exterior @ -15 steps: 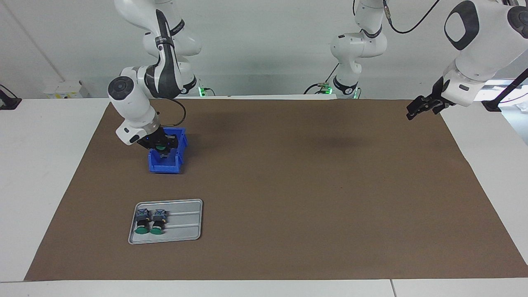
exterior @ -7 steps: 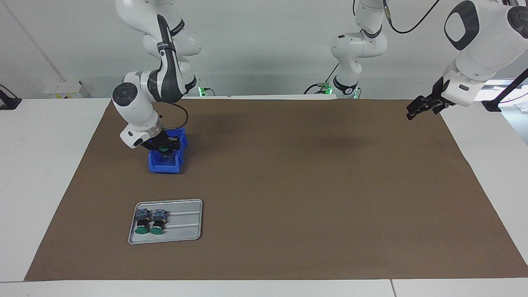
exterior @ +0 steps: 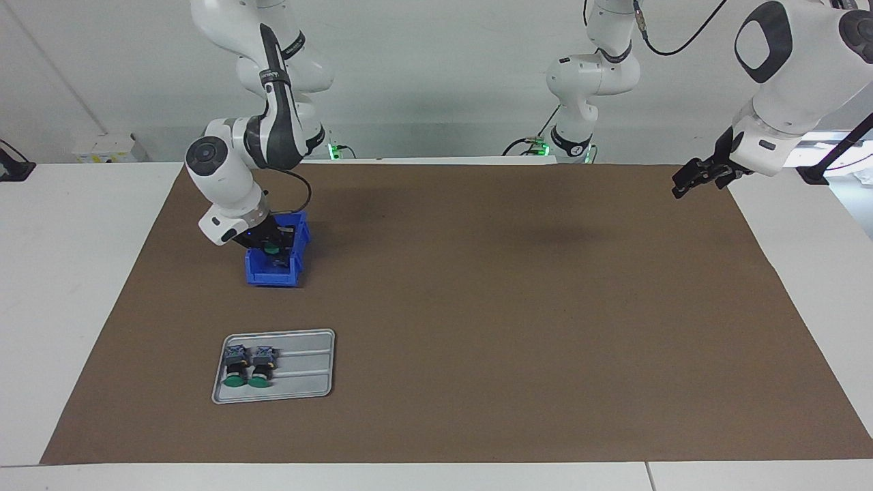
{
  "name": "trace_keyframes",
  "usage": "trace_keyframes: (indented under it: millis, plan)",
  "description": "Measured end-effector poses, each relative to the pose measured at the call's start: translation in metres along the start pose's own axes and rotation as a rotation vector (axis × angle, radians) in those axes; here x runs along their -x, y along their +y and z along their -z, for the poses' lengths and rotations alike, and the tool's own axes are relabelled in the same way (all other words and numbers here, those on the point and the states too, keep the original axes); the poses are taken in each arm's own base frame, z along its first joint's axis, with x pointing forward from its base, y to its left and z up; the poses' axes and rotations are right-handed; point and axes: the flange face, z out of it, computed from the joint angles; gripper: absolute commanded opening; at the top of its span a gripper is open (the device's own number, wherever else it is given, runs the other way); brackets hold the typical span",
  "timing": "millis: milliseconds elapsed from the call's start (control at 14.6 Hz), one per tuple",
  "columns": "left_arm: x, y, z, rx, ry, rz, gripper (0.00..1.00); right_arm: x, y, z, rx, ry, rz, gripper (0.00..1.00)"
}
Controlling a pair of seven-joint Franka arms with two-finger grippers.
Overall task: Place and press button with both arms
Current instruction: 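Lower the button into the blue bin and open the right gripper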
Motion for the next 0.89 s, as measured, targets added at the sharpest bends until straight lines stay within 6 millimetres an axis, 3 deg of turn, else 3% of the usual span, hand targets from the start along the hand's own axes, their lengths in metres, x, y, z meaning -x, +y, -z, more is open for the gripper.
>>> trace_keyframes:
  millis: [68, 342, 479, 616, 890]
  plan:
    - [0.0, 0.0, 0.0, 0.0, 0.0, 0.0, 1.0, 0.0, 0.0, 0.0, 0.0, 0.0, 0.001, 0.77]
    - [0.0, 0.0, 0.0, 0.0, 0.0, 0.0, 1.0, -0.001, -0.001, 0.002, 0.0, 0.005, 0.005, 0.81]
    - [0.0, 0.0, 0.0, 0.0, 0.0, 0.0, 1.0, -0.004, -0.002, 0.009, 0.0, 0.01, 0.006, 0.9]
    - [0.0, 0.0, 0.0, 0.0, 0.0, 0.0, 1.0, -0.008, -0.002, 0.025, 0.0, 0.003, 0.008, 0.98]
    - [0.0, 0.0, 0.0, 0.0, 0.0, 0.0, 1.0, -0.011, -0.003, 0.077, -0.002, -0.019, 0.01, 0.98]
